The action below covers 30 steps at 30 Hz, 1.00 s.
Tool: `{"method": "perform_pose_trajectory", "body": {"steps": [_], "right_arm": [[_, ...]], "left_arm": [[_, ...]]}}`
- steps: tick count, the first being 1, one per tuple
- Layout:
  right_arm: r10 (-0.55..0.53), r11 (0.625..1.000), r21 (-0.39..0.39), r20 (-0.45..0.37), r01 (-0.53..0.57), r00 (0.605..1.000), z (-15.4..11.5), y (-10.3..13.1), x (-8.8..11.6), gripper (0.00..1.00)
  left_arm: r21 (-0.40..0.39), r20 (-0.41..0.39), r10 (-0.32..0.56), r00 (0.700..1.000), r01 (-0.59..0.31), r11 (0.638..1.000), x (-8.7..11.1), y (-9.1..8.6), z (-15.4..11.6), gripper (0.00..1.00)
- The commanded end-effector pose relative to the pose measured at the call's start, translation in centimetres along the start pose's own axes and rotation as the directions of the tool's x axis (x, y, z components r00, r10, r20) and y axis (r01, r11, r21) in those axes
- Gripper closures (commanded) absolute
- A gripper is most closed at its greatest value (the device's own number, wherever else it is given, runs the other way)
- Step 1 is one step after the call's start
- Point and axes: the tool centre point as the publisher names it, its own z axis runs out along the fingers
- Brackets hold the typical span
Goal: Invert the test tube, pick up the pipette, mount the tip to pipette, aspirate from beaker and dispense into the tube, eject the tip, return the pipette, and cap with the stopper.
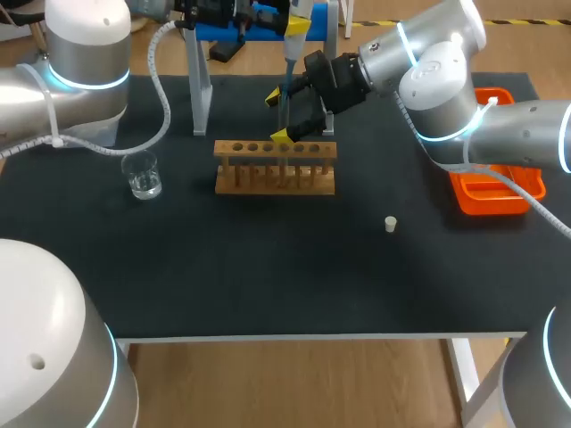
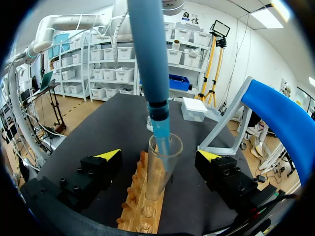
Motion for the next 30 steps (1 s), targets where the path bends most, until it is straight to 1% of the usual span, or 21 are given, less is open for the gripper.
{"method": "perform_pose_trajectory", "body": {"steps": [1,30], "right_arm": [[-0.001,1.0,0.001,0.0,0.001,1.0,-0.12,0.0,0.04,0.0],[-0.001,1.0,0.001,0.0,0.001,1.0,-0.12,0.0,0.04,0.0]], "left_arm": [[-0.002,-0.002,-0.003,1.0,0.003,1.0,-0.01,0.15,-0.04,1.0],[0.004,0.005,-0.015,1.0,0.015,1.0,-0.25,1.06,0.51,1.0]]}}
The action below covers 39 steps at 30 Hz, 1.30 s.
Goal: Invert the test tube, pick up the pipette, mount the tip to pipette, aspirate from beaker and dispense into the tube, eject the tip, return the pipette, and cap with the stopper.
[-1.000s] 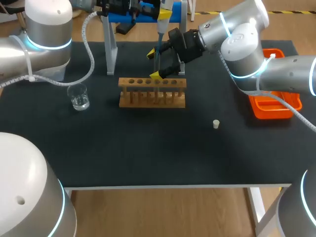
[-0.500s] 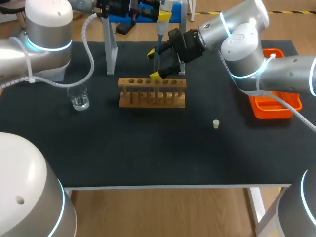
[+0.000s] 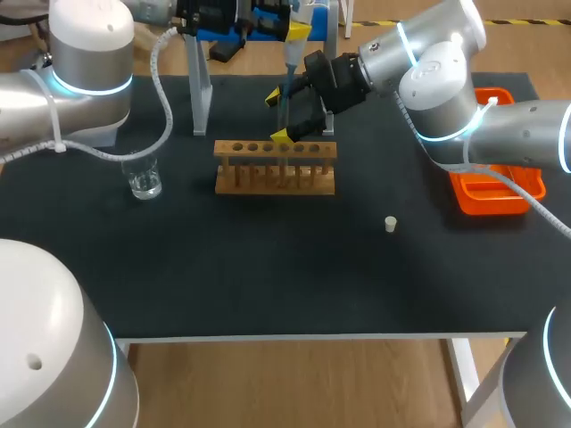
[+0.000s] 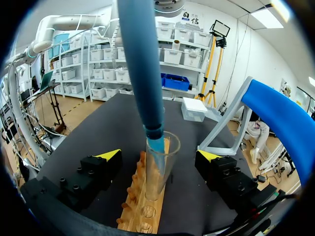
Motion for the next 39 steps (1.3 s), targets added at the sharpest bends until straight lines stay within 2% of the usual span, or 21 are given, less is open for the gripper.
{"method": "perform_pose_trajectory", "body": {"steps": [1,39], "right_arm": [[-0.001,1.0,0.001,0.0,0.001,1.0,-0.1,0.0,0.0,0.0],[-0.001,1.0,0.001,0.0,0.001,1.0,-0.1,0.0,0.0,0.0]], "left_arm": [[0.004,-0.001,0.001,1.0,-0.001,1.0,-0.3,0.2,0.1,1.0],[0.007,0.018,-0.008,1.0,0.008,1.0,-0.3,1.2,0.0,1.0]]}}
